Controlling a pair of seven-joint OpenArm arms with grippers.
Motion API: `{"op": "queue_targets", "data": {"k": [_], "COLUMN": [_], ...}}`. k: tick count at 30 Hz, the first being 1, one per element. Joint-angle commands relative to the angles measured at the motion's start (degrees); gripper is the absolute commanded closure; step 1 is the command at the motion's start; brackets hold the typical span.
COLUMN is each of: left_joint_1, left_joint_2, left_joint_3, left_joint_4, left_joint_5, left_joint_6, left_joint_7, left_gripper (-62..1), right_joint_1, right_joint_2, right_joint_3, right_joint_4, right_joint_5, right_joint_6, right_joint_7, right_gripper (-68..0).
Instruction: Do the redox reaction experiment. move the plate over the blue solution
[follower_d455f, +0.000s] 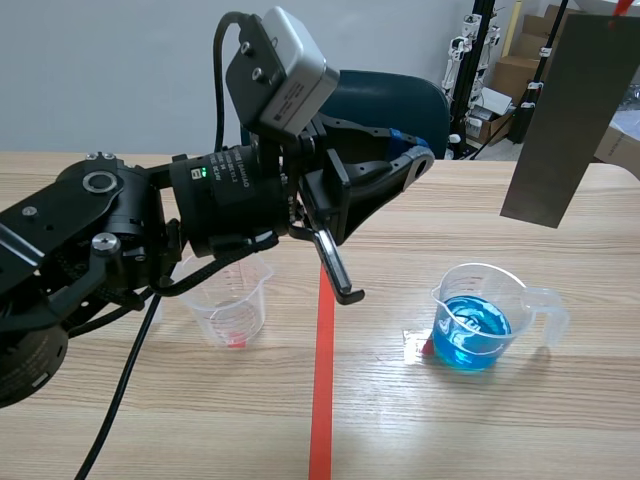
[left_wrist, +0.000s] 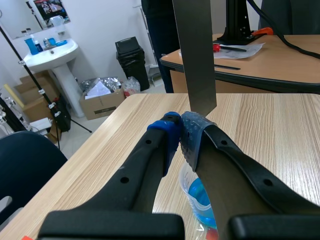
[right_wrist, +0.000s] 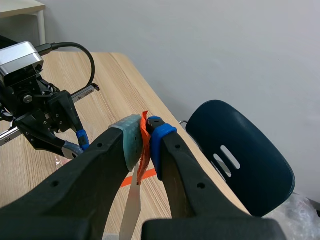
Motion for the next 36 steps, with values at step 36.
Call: {"op": "queue_targets", "data": {"k": [36], "left_joint_1": [-1.09], "left_joint_2": [0.90], "left_joint_3": [2.40], "left_joint_4": [0.59], "left_joint_5": [-2.93], "left_joint_6": [-1.16], "left_joint_7": [4.44], "left_gripper": [-4.0], "right_joint_1": [0.68], "right_joint_2": [0.59], "right_joint_3": [1.88], "right_joint_4": [0.52], "right_joint_5": [0.87], "right_joint_6": [0.35], "right_joint_7": [1.07], "right_gripper": [-0.4]}}
